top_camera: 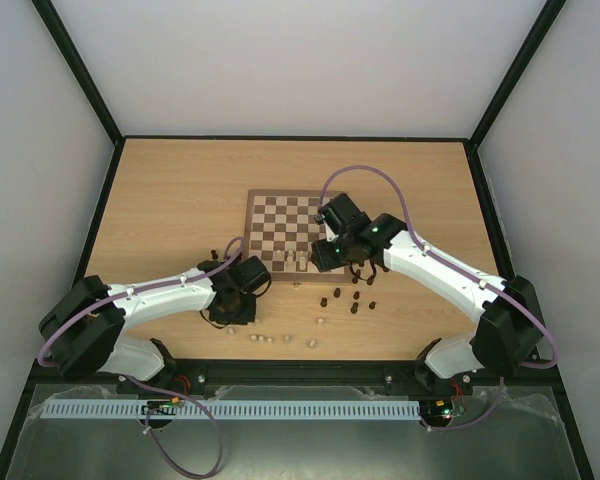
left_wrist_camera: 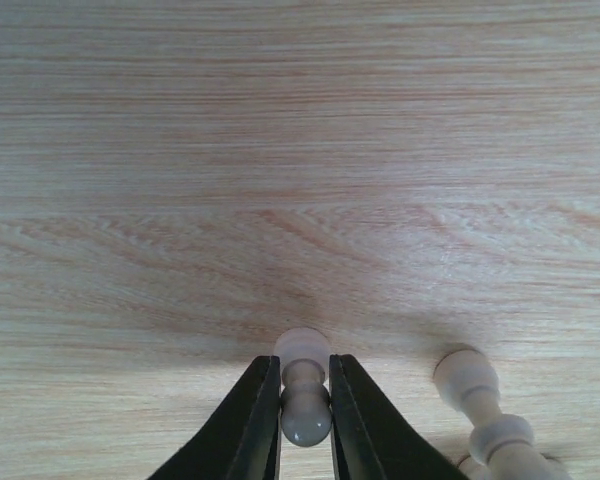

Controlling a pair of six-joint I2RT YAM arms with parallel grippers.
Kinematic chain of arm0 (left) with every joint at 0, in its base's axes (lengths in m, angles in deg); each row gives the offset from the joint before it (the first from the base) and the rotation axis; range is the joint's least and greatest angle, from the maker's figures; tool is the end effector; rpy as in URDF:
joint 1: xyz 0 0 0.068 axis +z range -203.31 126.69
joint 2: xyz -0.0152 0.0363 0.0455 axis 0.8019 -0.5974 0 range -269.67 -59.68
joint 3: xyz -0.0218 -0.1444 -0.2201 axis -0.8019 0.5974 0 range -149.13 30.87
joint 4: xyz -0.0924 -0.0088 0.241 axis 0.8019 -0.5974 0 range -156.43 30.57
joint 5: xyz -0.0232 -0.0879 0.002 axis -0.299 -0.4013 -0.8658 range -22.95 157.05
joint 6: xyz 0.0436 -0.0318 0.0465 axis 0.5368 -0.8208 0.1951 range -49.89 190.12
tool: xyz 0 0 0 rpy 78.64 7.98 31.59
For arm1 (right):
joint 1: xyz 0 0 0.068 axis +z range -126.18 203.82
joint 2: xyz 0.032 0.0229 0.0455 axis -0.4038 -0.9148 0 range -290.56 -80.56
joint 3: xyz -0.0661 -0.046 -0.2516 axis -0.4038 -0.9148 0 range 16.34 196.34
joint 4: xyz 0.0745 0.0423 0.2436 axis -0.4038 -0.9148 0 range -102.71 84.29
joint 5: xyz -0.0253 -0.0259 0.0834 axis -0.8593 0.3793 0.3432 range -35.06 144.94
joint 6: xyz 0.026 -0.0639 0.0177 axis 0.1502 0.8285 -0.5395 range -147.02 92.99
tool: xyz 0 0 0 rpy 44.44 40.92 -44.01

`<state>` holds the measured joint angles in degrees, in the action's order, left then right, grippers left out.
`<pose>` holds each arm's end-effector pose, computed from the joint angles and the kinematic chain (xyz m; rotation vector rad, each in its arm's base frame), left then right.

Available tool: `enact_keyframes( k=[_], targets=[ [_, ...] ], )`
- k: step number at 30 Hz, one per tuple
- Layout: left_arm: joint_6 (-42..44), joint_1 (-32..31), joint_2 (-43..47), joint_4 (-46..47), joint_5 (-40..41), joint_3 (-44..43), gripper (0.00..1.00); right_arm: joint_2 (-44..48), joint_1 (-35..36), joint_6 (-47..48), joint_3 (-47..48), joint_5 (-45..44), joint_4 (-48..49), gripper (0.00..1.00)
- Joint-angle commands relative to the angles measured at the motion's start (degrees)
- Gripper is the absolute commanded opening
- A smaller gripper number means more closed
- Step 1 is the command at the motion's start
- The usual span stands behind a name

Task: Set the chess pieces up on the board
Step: Pick up the chess piece at the center of the board, then place the chess piece on the chessboard.

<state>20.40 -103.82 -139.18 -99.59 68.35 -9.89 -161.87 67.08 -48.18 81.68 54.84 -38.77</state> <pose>0.1441 -0.1728 0.1297 0.0174 2.9935 -0.2013 0.2311 0.2173 0.2568 -0.4766 2.4450 0.4942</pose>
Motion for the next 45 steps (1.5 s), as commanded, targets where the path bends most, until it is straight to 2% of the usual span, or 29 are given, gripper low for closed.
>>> enact_keyframes(
  k=[1,5,12,23,34,39,45],
  targets=[
    [0.42,-0.33,0.07,-0.90,0.30,-0.11,0.14,0.82,0.46,0.60,-0.69,0.49,-0.66,0.52],
    [1.12,-0.35,-0.03,-2.27,1.21,-1.98,0.09,0.94,0.53,0.56,-0.82,0.31,-0.69,0.52],
    [5.26,1.53,-1.46,-6.70,4.48,-10.59,0.09,1.58,0.50,0.49,-0.82,0.06,-0.91,0.52],
    [20.39,9.10,-15.63,-11.11,7.69,-29.48,0.09,2.47,0.57,0.45,-1.03,0.19,-0.83,0.52],
    [25.42,11.73,-25.42,-13.57,9.25,-42.08,0.10,3.08,0.52,0.51,-0.94,0.38,-0.76,0.52],
    [25.94,11.74,-28.51,-13.49,8.71,-45.20,0.09,3.51,0.58,0.51,-1.05,0.23,-0.95,0.52],
    [25.74,11.65,-29.80,-12.09,7.61,-44.19,0.09,3.78,0.55,0.50,-1.23,0.45,-0.85,0.52]
  ],
)
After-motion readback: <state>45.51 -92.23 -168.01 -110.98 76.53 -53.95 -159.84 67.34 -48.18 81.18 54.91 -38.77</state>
